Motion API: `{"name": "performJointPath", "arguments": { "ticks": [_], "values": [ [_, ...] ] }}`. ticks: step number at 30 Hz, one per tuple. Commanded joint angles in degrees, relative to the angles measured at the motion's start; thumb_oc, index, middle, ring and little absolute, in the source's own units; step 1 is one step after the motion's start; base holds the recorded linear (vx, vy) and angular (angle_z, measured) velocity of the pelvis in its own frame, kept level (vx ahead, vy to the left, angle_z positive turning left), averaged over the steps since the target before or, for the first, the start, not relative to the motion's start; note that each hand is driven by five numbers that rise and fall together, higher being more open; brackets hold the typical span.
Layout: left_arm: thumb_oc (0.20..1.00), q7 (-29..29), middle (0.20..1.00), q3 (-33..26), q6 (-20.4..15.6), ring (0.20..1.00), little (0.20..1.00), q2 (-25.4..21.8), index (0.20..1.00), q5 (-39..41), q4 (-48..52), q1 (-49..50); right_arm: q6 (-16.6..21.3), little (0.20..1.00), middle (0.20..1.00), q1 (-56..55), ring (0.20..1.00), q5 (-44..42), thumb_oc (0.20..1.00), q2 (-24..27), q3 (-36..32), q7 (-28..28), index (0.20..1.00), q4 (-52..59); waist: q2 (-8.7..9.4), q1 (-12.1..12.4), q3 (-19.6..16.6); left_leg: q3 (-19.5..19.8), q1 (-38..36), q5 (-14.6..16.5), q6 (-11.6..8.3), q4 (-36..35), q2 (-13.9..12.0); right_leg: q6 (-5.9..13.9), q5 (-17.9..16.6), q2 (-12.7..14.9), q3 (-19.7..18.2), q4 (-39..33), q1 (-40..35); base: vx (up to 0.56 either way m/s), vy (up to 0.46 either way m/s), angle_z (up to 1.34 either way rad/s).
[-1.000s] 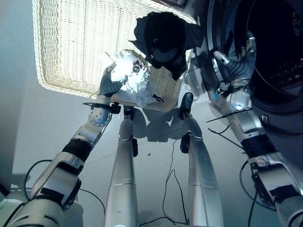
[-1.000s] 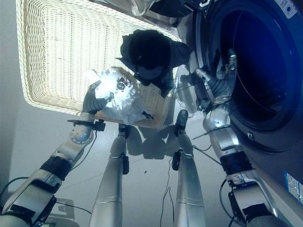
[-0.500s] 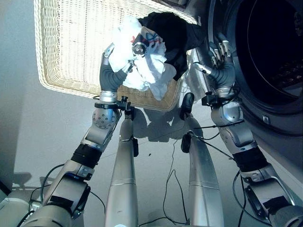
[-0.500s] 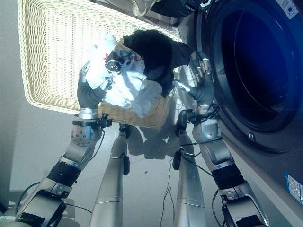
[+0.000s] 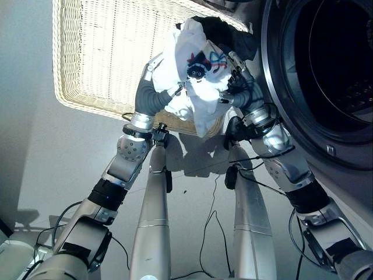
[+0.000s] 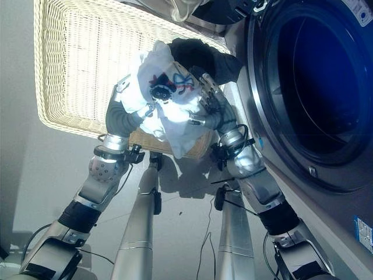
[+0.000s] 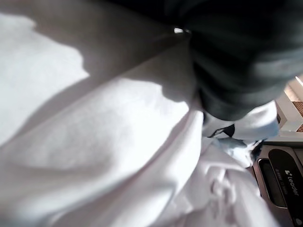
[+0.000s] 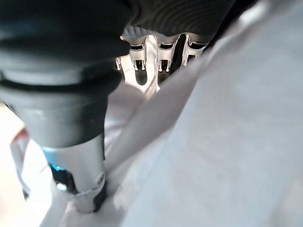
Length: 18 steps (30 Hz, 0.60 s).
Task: Put the clothes into the washing machine.
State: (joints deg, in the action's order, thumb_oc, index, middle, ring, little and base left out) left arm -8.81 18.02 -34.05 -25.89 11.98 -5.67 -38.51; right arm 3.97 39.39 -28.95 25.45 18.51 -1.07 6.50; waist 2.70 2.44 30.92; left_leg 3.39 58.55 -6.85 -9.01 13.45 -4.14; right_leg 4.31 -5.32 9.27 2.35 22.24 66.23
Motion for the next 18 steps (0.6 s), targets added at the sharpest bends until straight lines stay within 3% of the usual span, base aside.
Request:
{"name": "performJointPath", "arguments": {
  "ticks": [1, 11, 13, 14, 18],
  "values": [
    [0.200, 0.0, 0.200, 0.1, -2.6, 0.200, 0.200, 1.8, 0.200, -2.3, 8.9, -2.4, -0.5, 1.000, 1.000, 0.2, 1.000, -1.8, 1.000, -0.2, 2.7, 2.0, 1.000, 7.5, -3.99, -1.2, -1.1, 0.5, 0.6, 0.0, 5.71, 1.1, 6.8, 3.55, -2.4, -3.2, 6.4, -2.3, -3.1, 0.00, 0.000, 0.00],
    [0.200, 1.4, 0.200, 1.1, -3.5, 0.200, 0.200, 3.2, 0.200, -2.6, 10.7, -2.6, -4.2, 1.000, 1.000, 1.4, 1.000, -4.2, 1.000, -1.1, 5.8, 3.1, 1.000, 7.1, -3.95, -0.8, -1.1, 0.6, 0.9, -0.3, 5.71, 1.4, 7.1, 3.32, -2.6, -3.3, 6.7, -2.6, -3.0, 0.00, 0.000, 0.00],
    [0.200, 1.4, 0.200, 1.3, -3.6, 0.200, 0.200, 3.5, 0.200, -3.1, 10.8, -2.9, -5.2, 0.231, 0.231, 1.7, 0.231, -4.3, 0.231, -1.2, 6.3, 3.7, 0.231, 7.1, -3.98, -0.7, -1.1, 0.6, 1.1, -0.4, 5.73, 1.4, 7.1, 3.27, -2.6, -3.3, 6.6, -2.4, -2.8, 0.00, 0.000, 0.00],
    [0.200, 1.6, 0.200, 1.4, -3.5, 0.200, 0.200, 3.7, 0.200, -3.2, 10.9, -3.0, -5.3, 0.200, 0.200, 1.8, 0.200, -3.9, 0.200, -1.3, 6.6, 3.6, 0.200, 7.0, -3.96, -0.7, -1.1, 0.6, 1.0, -0.4, 5.71, 1.4, 7.1, 3.26, -2.6, -3.3, 6.6, -2.4, -2.8, 0.00, 0.000, 0.00],
    [0.200, 1.9, 0.200, 1.6, -3.2, 0.200, 0.200, 4.2, 0.200, -3.4, 11.5, -3.3, -5.4, 0.200, 0.200, 2.3, 0.200, -4.3, 0.200, -1.5, 7.2, 3.0, 0.200, 6.9, -3.95, -0.6, -1.1, 0.7, 1.0, -0.5, 5.70, 1.4, 7.2, 3.27, -2.6, -3.4, 6.7, -2.2, -2.9, 0.00, 0.000, 0.00]
  ]
}}
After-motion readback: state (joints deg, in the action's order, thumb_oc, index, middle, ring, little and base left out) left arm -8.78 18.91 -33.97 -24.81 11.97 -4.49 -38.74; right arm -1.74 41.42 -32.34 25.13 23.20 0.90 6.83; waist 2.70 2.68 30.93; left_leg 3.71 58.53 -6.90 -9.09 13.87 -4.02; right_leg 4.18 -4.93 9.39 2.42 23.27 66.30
